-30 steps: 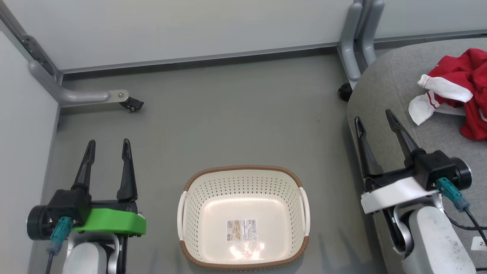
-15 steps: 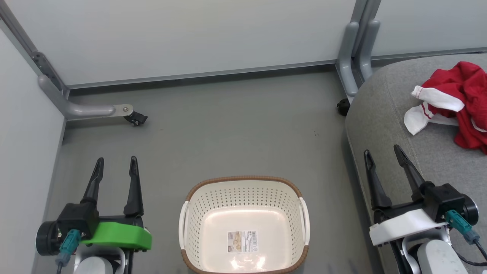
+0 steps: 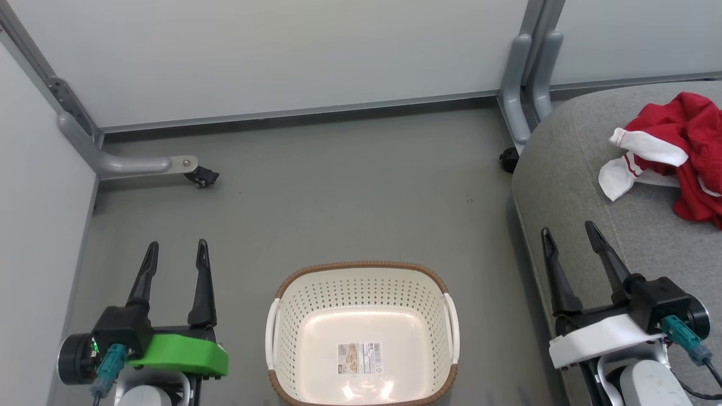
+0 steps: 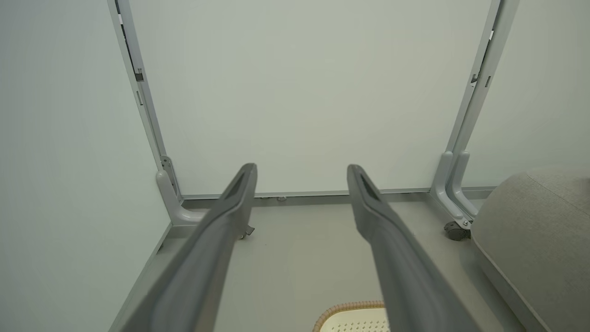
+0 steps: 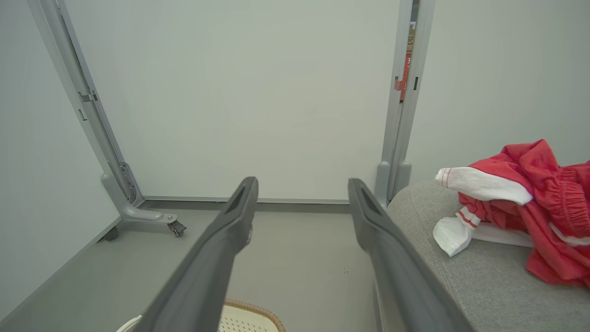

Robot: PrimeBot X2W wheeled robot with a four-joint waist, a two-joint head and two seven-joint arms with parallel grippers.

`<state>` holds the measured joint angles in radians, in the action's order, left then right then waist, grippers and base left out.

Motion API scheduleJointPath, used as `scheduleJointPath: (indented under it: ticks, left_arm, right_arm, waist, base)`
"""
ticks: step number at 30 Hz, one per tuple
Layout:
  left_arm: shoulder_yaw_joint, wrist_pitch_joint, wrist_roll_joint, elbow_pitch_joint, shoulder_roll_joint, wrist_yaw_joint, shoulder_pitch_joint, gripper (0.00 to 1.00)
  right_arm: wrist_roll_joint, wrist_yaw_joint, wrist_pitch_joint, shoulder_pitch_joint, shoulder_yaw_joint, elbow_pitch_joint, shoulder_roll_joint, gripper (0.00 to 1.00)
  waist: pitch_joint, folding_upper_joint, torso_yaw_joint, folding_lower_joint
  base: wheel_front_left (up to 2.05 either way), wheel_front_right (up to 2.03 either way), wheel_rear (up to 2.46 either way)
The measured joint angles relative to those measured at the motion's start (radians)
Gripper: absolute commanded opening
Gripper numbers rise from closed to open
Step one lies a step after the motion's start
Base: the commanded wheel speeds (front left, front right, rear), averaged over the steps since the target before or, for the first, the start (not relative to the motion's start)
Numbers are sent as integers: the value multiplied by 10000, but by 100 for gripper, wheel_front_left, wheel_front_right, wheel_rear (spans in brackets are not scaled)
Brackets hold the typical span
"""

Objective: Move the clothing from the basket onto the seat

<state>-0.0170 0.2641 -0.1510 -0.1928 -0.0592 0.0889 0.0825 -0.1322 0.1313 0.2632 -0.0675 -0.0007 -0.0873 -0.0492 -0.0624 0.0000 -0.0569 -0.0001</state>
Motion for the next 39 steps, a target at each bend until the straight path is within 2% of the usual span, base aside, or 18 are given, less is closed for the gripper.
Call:
scheduleJointPath:
  ticks: [1, 2, 9, 24, 39]
  left_arm:
    - [8, 0, 63, -21, 2, -8, 0, 100]
    - [17, 0, 130, -48, 2, -10, 1, 0]
    - [-17, -88, 56, -671, 84, -10, -112, 0]
    - [221, -796, -2836, -692, 92, 48, -112, 0]
    - [449, -1411, -5239, -660, 94, 94, -106, 0]
  right_arm:
    - [0, 0, 0, -2, 10, -4, 0, 100]
    - [0, 0, 0, -6, 17, -10, 0, 0]
    - [-132, 0, -50, 229, 73, -556, 96, 0]
    - [-3122, 0, -656, 214, 17, -754, 10, 0]
    - [-5603, 0, -1179, 153, -88, -913, -75, 0]
  waist:
    - [-2, 0, -4, 0]
    - [-3, 0, -10, 0]
    - [3, 0, -7, 0]
    - [75, 0, 63, 0]
    - [144, 0, 132, 0]
  base:
    - [0, 0, 0]
    - [0, 0, 0]
    - [0, 0, 0]
    - [0, 0, 0]
    - [0, 0, 0]
